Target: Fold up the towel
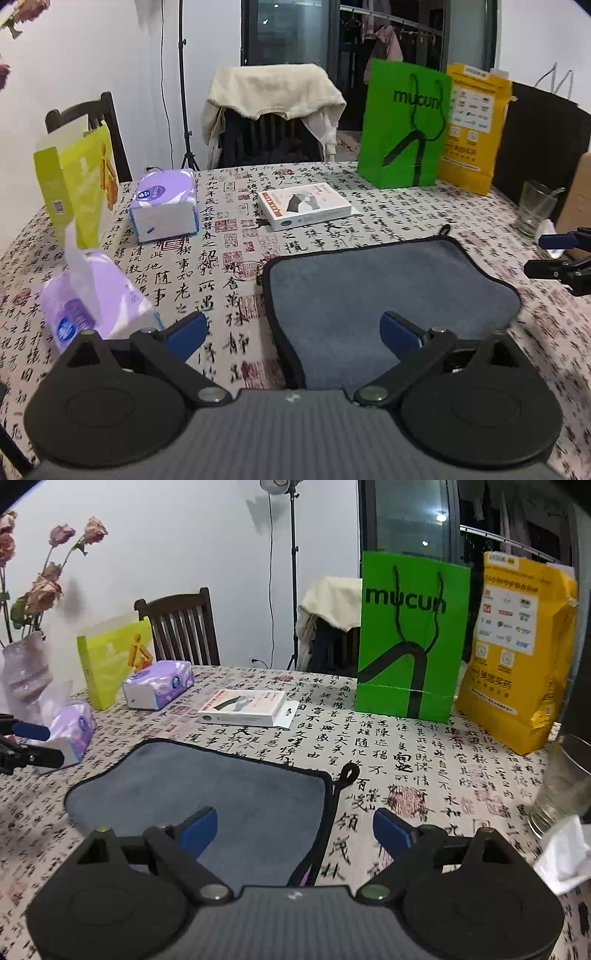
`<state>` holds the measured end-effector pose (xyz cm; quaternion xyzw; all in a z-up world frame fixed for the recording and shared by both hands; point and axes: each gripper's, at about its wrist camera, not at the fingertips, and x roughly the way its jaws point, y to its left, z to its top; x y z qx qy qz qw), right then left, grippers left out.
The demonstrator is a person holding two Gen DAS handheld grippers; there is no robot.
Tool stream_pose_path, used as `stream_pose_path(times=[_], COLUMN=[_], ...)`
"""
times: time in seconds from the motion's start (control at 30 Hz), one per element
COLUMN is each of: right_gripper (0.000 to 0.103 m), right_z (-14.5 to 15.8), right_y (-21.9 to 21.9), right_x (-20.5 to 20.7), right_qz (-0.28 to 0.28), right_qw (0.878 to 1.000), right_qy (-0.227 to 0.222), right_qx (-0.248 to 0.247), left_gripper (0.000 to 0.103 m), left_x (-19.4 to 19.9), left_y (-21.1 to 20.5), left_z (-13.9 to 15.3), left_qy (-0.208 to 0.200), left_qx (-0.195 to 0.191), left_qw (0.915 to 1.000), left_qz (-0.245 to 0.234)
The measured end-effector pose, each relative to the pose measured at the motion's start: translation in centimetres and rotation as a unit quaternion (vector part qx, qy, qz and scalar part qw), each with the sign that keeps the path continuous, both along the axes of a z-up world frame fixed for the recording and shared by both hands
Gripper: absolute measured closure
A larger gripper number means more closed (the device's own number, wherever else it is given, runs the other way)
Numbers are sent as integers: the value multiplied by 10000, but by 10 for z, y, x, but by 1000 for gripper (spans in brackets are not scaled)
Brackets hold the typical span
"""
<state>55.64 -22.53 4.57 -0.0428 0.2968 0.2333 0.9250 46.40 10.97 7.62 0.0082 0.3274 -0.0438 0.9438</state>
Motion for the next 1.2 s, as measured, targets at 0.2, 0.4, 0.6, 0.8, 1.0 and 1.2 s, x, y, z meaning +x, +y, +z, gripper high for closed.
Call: stream_pose_path(times=[0.2, 0.4, 0.6, 0.8, 1.0, 1.2], right_gripper=[11, 10, 10, 10, 10, 9], right_z=[9, 15, 16, 20, 26, 28], right_y=[-9, -17, -20, -22, -25, -30], right_x=[-37, -73, -106, -140, -174, -208], right_qz=[-15, -65, -142, -147, -170, -190], right_qw=[10000, 9998, 9996, 9991, 9987, 9982], right_qy=[-52, -109, -225, -377, -483, -568], right_qx=[46, 161, 43, -90, 5, 89], left_gripper=[0, 0, 0, 0, 0, 0], left_x=[-41, -75, -105, -136, -166, -198], left_y=[-7, -9, -14, -17, -21, -27], left_z=[8, 13, 12, 11, 16, 16], left_qy=[-134, -238, -327, -417, -553, -739], left_qx=[57, 105, 147, 160, 188, 190], left_qw=[9998, 9996, 9993, 9990, 9983, 9971], left_qz=[-96, -85, -57, -48, -74, -31])
